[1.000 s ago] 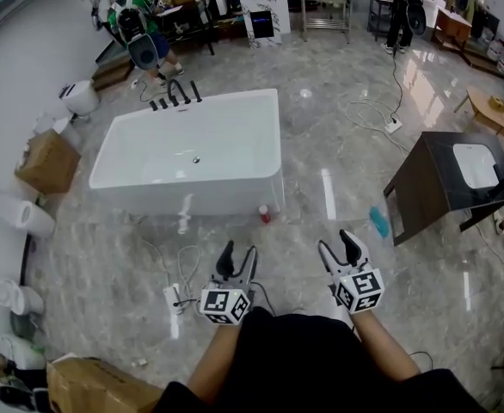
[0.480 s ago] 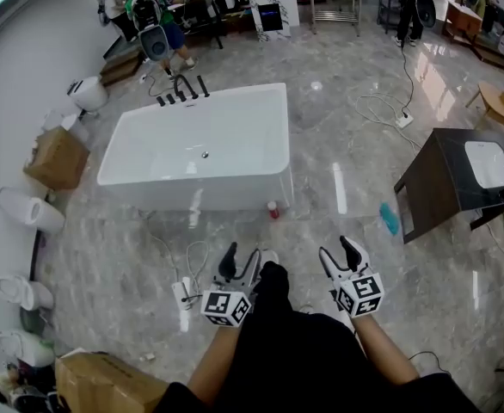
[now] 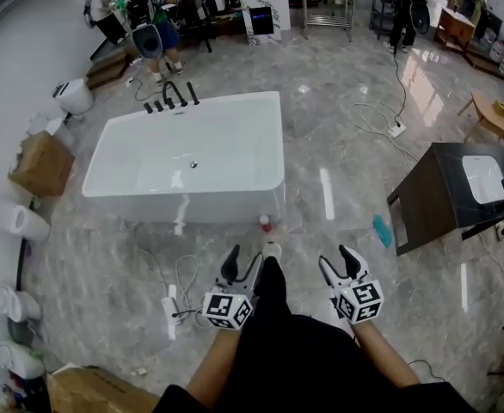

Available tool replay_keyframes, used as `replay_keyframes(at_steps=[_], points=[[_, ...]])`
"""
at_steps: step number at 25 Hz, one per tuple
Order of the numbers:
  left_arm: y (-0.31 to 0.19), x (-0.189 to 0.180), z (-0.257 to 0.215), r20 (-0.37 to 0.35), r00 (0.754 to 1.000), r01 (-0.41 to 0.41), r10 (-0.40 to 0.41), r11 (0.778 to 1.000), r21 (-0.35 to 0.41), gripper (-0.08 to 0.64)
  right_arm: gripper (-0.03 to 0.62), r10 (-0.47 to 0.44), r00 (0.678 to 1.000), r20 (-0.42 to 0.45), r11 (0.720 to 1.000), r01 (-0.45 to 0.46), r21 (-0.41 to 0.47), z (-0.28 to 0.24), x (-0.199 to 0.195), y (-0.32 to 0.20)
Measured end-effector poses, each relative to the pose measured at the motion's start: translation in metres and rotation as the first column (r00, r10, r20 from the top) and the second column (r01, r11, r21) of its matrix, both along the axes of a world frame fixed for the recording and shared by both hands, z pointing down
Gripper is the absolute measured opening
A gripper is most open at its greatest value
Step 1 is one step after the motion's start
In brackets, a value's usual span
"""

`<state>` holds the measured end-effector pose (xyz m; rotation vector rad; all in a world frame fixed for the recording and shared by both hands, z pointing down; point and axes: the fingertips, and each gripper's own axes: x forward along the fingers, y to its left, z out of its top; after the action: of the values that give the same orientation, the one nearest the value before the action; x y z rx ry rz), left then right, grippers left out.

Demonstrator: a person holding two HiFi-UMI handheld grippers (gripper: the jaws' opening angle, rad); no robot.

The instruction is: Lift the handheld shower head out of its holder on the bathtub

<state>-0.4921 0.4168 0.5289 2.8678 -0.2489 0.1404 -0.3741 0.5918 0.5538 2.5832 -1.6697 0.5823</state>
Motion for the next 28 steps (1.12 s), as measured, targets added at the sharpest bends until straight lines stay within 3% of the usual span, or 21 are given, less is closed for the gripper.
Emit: replay_keyframes(at_steps=[10, 17, 28], points=[[-0.134, 0.108, 0.031, -0.002, 1.000, -0.015, 0.015, 0.997, -0.073, 0.235, 0.219, -0.091, 0.996, -0.007, 0.991, 0.090, -0.100, 0.022, 0.100, -0.147], [-0.207, 0.194, 0.026, 0.001, 0.999, -0.039, 0.040, 0.996, -0.078, 0.235, 0.219, -0.042, 0.999, -0.015, 0.998, 0.041, -0.052, -0.002, 0.189, -0.228], [-0.294, 0.304, 0.014, -0.024, 0.992, -0.123, 0.121, 0.989, -0.084, 0.235, 0.219, 0.005, 1.000, -0.012, 0.998, -0.006, -0.068, -0.014, 0.281, -0.319]])
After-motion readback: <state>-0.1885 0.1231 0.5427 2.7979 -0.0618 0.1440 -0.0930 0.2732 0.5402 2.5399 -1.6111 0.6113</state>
